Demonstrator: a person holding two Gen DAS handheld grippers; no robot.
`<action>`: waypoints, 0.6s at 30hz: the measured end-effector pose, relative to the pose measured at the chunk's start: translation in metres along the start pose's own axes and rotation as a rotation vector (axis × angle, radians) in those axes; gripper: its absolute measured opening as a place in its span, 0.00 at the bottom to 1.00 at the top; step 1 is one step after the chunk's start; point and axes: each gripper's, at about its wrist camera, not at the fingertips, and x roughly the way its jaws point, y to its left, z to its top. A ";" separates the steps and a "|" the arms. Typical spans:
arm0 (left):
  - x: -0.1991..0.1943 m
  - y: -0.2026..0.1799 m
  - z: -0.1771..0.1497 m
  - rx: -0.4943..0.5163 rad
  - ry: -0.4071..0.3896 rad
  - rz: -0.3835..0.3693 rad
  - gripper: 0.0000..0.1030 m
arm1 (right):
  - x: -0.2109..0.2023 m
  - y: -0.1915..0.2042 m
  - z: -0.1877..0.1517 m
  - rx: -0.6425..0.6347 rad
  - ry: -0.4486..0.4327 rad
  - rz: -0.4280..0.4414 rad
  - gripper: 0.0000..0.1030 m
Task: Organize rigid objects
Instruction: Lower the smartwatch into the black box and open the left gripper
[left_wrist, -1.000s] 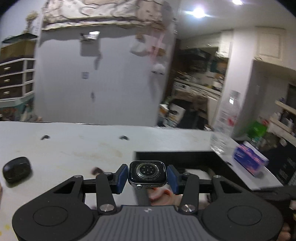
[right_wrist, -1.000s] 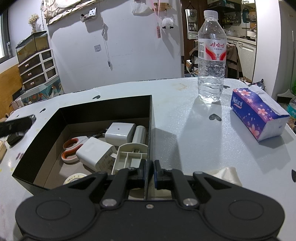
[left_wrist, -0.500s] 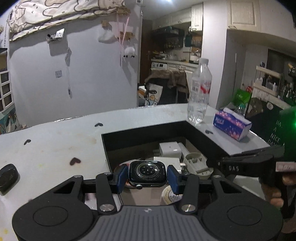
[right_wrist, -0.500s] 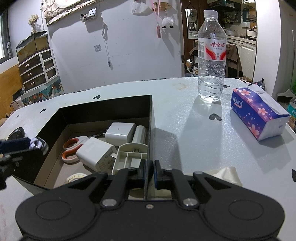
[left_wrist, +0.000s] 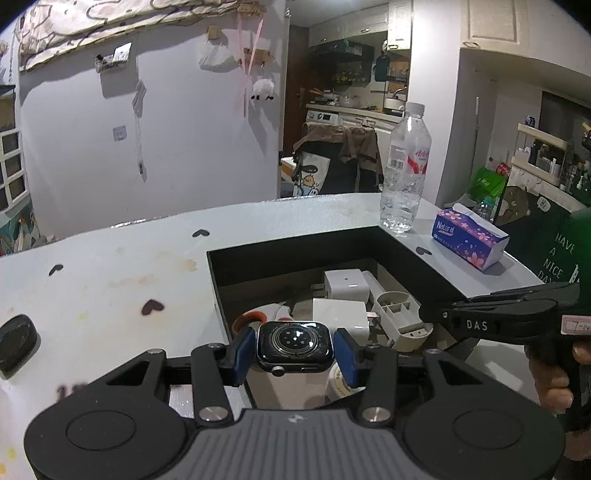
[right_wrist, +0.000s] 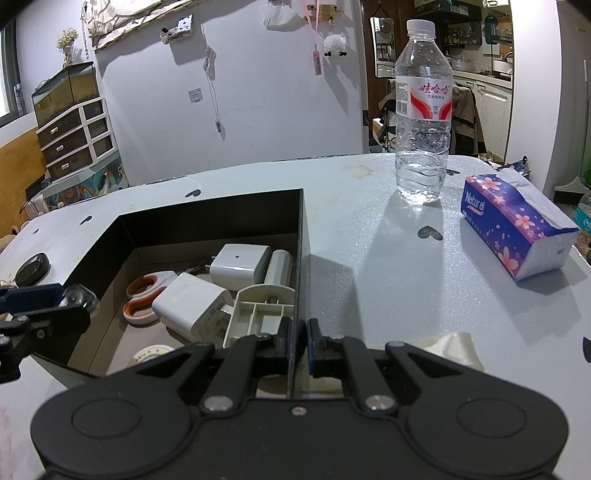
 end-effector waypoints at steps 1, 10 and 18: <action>0.000 0.001 0.000 -0.003 0.002 0.000 0.47 | 0.000 0.000 0.000 0.000 0.000 0.000 0.08; -0.004 0.002 0.001 -0.003 -0.005 0.004 0.47 | 0.001 0.000 -0.001 -0.001 0.001 0.000 0.09; -0.007 0.000 0.001 0.006 0.001 -0.001 0.47 | 0.001 0.000 -0.001 -0.002 0.001 0.000 0.09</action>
